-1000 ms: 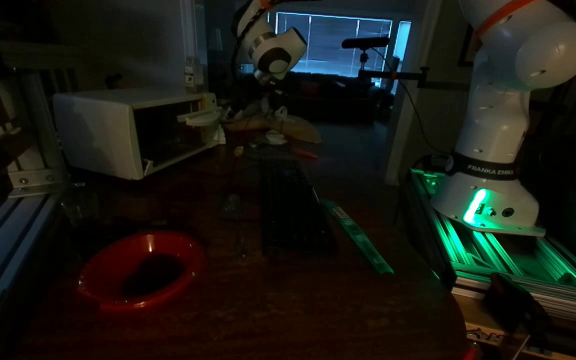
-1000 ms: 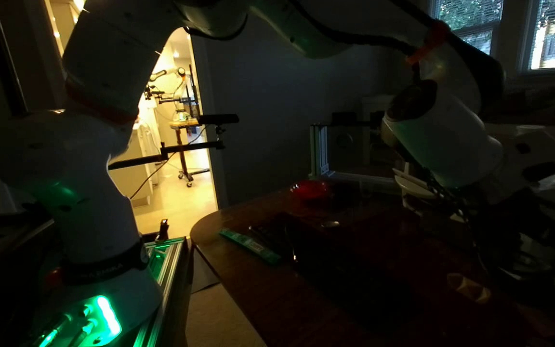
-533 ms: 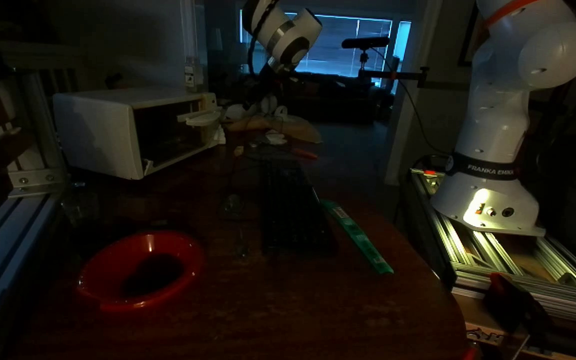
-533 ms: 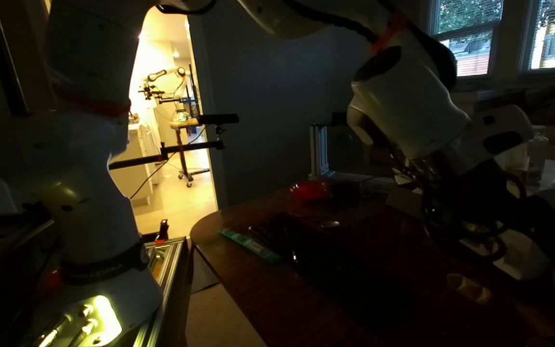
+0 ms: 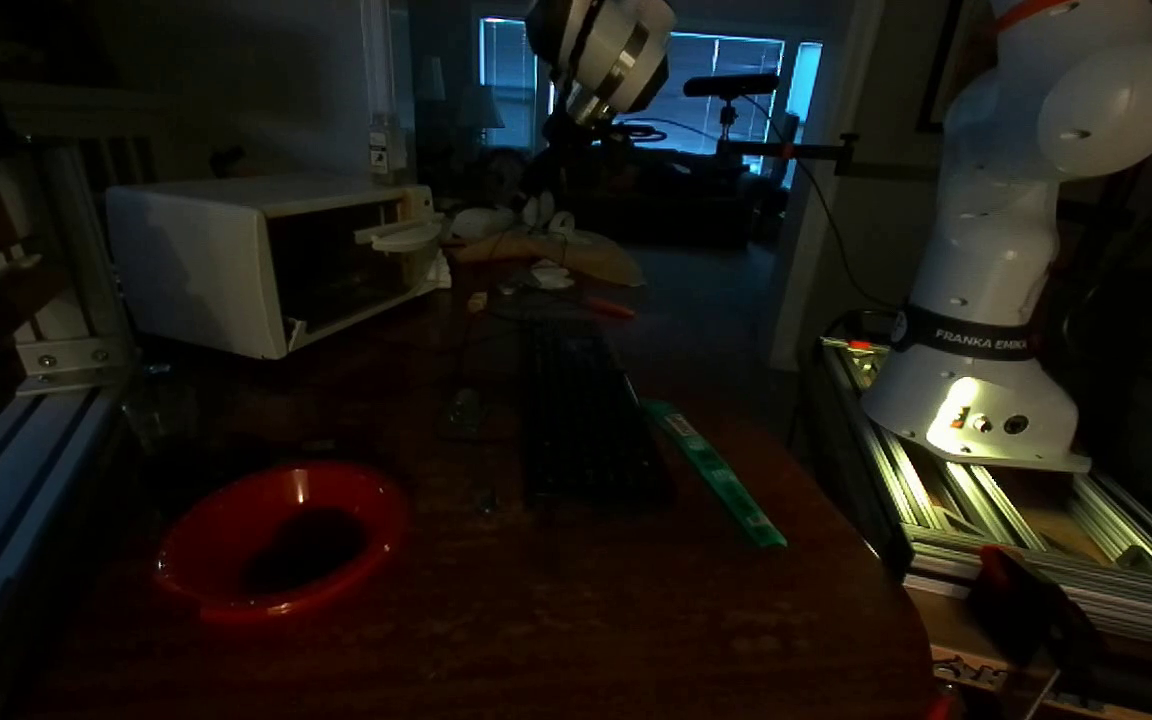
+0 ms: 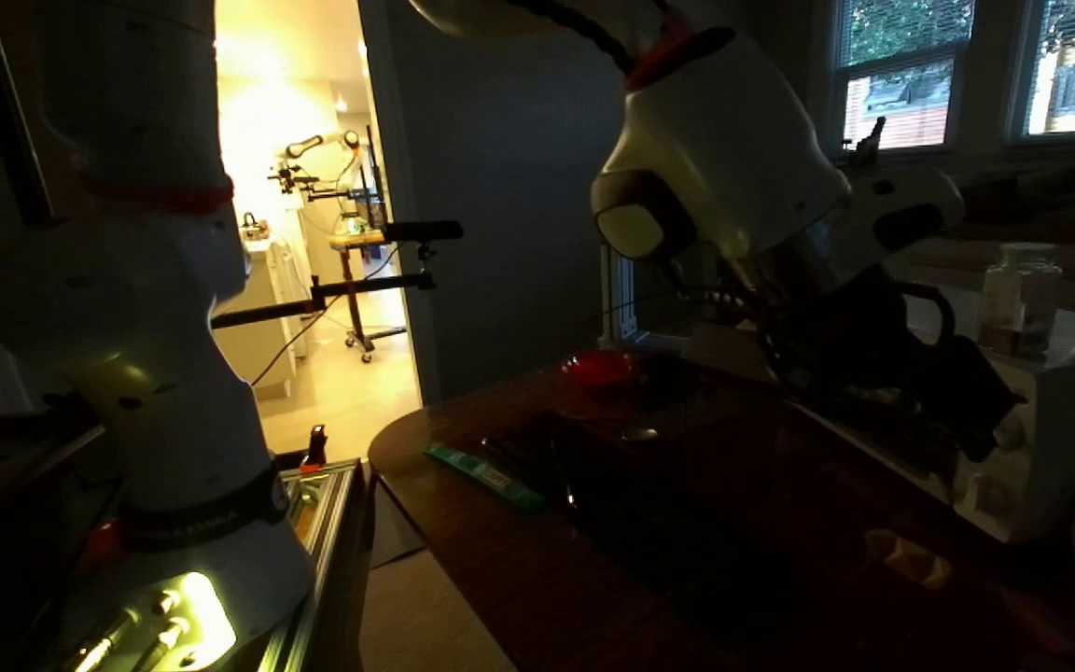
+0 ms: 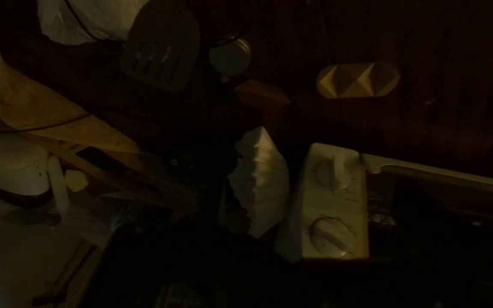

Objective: Move the mouse cable to the left and place the mouse on the right

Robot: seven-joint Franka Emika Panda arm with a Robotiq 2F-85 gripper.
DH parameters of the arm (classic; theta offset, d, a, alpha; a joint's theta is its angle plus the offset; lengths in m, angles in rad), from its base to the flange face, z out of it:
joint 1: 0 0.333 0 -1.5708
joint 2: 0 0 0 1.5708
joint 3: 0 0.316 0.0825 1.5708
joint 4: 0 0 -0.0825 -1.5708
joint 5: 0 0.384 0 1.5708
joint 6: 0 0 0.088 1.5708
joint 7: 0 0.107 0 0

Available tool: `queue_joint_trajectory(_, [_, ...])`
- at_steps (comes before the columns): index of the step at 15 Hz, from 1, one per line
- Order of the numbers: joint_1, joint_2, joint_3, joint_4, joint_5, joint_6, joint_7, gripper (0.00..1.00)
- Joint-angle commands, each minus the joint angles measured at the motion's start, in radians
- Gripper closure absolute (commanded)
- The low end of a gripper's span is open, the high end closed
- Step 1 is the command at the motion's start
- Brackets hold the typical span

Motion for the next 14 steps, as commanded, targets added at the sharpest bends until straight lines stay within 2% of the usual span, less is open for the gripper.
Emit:
queue_joint_trajectory(1, [0.024,-0.148,-0.043,-0.109,-0.214,-0.127,0.148,0.00])
queue_joint_trajectory(3, [0.014,-0.197,-0.053,-0.120,-0.333,-0.191,0.243,0.00])
queue_joint_trajectory(7, [-0.023,-0.277,-0.066,-0.086,-0.486,-0.381,0.377,0.00])
queue_joint_trajectory(8, [-0.028,-0.285,-0.067,-0.069,-0.498,-0.432,0.385,0.00])
queue_joint_trajectory(9, [-0.015,-0.244,-0.061,-0.070,-0.445,-0.347,0.338,0.00])
queue_joint_trajectory(11, [-0.023,-0.273,-0.065,-0.064,-0.465,-0.398,0.353,0.00])
queue_joint_trajectory(14, [-0.024,-0.277,-0.065,-0.064,-0.469,-0.406,0.356,0.00])
